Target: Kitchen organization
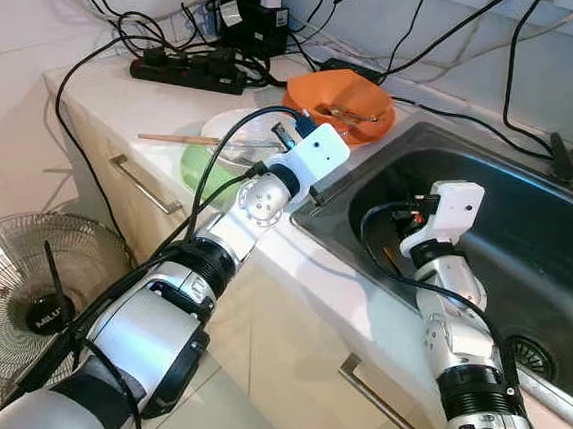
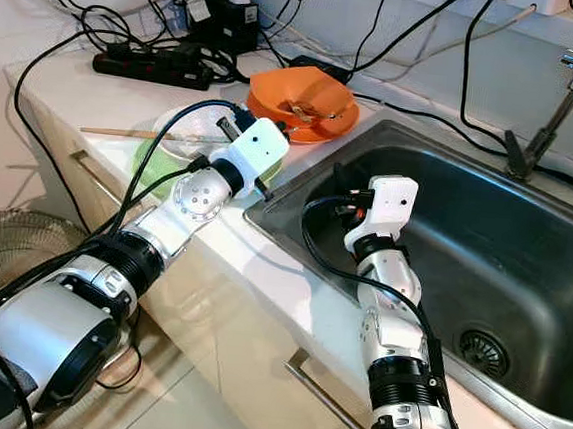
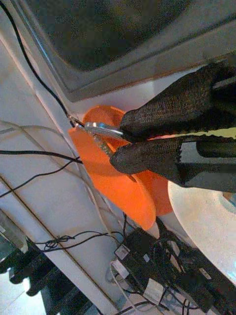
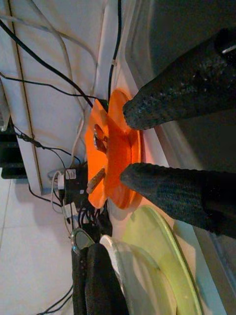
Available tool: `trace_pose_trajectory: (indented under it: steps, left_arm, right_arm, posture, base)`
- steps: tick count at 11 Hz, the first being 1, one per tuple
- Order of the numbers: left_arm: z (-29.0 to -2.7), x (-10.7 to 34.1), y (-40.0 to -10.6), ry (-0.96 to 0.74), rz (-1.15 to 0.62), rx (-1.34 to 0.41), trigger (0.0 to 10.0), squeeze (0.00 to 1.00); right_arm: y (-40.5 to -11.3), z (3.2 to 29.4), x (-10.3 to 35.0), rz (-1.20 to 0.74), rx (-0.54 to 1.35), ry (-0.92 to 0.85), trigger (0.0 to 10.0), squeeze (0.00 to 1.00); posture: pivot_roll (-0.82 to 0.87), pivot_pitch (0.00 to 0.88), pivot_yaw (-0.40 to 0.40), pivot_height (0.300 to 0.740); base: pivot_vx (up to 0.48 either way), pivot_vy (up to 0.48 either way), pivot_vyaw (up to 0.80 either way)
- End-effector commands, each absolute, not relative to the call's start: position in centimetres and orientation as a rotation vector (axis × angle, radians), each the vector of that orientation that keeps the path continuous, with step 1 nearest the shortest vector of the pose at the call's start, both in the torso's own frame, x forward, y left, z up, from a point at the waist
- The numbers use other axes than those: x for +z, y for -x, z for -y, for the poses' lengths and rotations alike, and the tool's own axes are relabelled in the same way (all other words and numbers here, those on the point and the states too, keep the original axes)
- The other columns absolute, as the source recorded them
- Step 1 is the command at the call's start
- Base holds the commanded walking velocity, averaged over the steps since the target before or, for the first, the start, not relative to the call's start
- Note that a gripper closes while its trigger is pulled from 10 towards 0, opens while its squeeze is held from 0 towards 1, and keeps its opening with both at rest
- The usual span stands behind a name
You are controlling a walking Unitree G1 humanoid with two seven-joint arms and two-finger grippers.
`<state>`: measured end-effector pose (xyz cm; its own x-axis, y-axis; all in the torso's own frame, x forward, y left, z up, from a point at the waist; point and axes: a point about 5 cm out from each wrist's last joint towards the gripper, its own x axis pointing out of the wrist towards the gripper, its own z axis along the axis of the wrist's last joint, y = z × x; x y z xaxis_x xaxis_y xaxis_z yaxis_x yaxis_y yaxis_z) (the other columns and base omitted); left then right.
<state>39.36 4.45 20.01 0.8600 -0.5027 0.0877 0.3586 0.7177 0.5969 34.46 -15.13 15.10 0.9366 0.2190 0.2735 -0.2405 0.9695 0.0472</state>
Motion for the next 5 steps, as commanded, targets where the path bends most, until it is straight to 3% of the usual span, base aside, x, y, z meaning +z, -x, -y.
trace_pose_trajectory:
  steps: [1, 2, 3, 5]
  left_arm:
    - [-4.2, 20.8, -39.4, -0.606, 0.285, -0.484, 0.0, 0.0]
    - [-3.9, 21.6, -39.1, -0.587, 0.342, -0.5, 2.4, 0.0]
    - [-3.6, 22.6, -38.7, -0.565, 0.421, -0.51, 10.0, 0.0]
    - [-3.1, 24.4, -37.7, -0.468, 0.509, -0.537, 10.0, 0.0]
  right_arm:
    - [-34.5, 15.1, 15.2, 0.27, 0.237, -0.074, 10.0, 0.0]
    - [-34.5, 15.0, 15.2, 0.269, 0.237, -0.076, 10.0, 0.0]
    - [-34.5, 15.0, 15.2, 0.268, 0.235, -0.076, 10.0, 0.0]
    - [-34.5, 14.9, 15.1, 0.263, 0.239, -0.077, 10.0, 0.0]
  posture:
    - [0.16, 0.0, 0.012, 0.74]
    - [0.16, 0.0, 0.012, 0.74]
    - [0.16, 0.0, 0.014, 0.74]
    - [0.17, 0.0, 0.009, 0.74]
  base:
    - [0.0, 0.0, 0.0]
    - [0.0, 0.0, 0.0]
    - [0.0, 0.0, 0.0]
    - [0.0, 0.0, 0.0]
